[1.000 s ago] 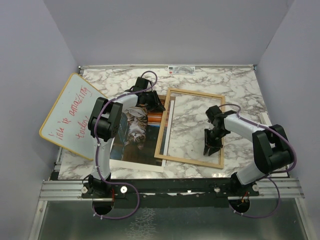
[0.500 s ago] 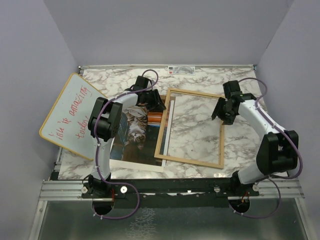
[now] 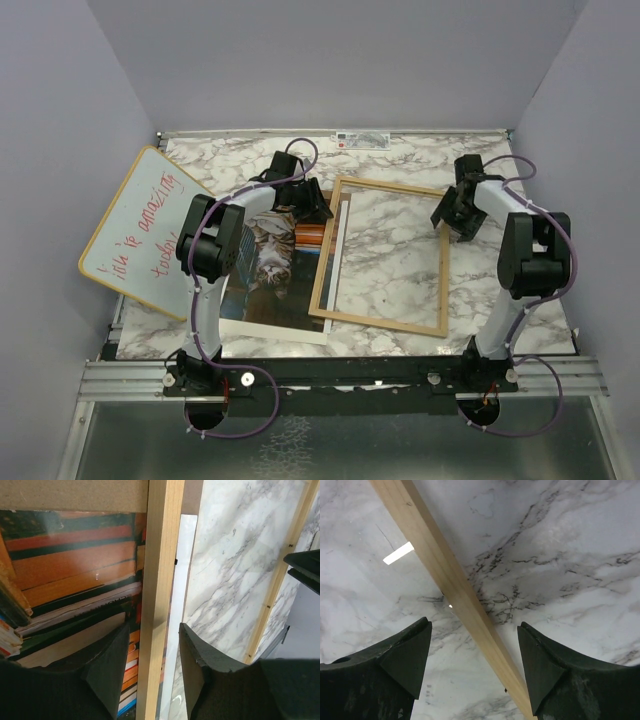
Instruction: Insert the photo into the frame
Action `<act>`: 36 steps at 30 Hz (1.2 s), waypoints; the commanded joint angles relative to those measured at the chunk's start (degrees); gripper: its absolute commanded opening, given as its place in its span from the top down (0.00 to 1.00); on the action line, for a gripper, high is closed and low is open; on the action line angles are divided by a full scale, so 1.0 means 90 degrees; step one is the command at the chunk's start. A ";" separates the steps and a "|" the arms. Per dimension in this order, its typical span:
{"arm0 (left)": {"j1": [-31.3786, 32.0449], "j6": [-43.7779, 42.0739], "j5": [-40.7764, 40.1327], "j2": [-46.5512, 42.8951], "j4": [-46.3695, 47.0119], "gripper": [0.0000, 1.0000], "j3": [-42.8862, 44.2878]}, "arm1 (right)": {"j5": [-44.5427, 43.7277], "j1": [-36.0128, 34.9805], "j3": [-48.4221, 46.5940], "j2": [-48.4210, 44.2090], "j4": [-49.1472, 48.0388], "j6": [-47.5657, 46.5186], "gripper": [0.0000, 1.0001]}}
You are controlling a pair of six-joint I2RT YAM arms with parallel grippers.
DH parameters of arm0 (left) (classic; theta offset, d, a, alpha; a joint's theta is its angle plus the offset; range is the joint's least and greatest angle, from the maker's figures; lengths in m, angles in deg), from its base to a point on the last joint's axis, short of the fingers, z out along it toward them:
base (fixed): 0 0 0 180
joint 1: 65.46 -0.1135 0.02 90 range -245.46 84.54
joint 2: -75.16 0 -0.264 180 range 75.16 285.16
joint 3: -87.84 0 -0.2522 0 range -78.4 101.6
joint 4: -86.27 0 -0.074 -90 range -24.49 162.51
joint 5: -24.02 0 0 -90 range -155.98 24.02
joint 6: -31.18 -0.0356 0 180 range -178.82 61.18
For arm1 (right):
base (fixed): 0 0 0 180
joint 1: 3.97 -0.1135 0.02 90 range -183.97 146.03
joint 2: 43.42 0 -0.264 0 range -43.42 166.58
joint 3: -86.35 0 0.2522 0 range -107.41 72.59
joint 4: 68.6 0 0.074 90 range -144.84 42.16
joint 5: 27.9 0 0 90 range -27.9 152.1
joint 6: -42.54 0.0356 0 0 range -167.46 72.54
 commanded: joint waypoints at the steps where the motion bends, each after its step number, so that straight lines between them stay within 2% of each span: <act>1: 0.0053 -0.0309 -0.0260 0.0446 -0.0617 0.54 -0.0168 | 0.0491 0.0136 -0.0266 0.0325 -0.0359 -0.0150 0.26; 8: 0.0307 -0.0433 0.0345 0.0628 -0.0623 0.56 0.0153 | 0.1448 0.0317 -0.0289 0.0561 -0.0844 -0.0267 0.27; 16: 0.0797 -0.0608 0.0694 0.0780 -0.0623 0.56 0.0610 | 0.1654 0.0596 -0.0707 0.0795 -0.1031 -0.0385 0.28; 25: 0.1183 -0.0534 0.0589 0.0980 -0.0623 0.56 0.0903 | 0.1094 0.0925 -0.0824 0.0836 -0.0896 -0.0345 0.29; 32: 0.1419 -0.0842 0.0694 0.1119 -0.0739 0.52 0.1116 | 0.0728 0.1136 -0.0843 0.0788 -0.1034 -0.0308 0.29; 36: 0.1415 -0.1041 0.0163 0.0932 -0.0981 0.52 0.1090 | 0.0434 0.1135 -0.0995 0.0587 -0.0940 -0.0349 0.27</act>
